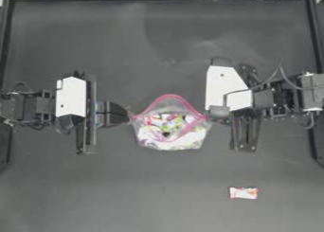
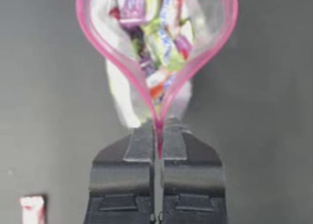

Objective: Put candy in bag

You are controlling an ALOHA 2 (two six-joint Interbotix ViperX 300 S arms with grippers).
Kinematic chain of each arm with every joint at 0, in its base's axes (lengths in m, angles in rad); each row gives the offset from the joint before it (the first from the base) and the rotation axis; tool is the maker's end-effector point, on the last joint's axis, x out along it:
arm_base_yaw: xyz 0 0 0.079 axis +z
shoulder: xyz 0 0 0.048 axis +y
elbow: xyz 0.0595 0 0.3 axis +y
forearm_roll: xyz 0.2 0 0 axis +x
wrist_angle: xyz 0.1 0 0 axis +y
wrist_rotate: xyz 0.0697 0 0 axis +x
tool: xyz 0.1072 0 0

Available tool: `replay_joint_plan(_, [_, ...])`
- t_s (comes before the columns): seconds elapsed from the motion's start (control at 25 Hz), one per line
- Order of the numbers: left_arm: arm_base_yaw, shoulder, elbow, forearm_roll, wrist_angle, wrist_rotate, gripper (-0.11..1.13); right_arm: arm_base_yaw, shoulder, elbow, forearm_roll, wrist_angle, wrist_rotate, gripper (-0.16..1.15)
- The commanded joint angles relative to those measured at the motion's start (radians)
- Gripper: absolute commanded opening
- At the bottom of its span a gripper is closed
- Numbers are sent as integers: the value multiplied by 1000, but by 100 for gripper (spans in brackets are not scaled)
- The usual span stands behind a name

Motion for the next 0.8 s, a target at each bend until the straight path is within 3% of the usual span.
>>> replay_joint_plan(0.04, [-3,-40,-21,-3,2,-2,4,6,-15,-17,2,-29,3,4])
replay_joint_plan(0.8, [-11,44,-25,-6,18,-5,4,6,37,49,18,-123,8,4])
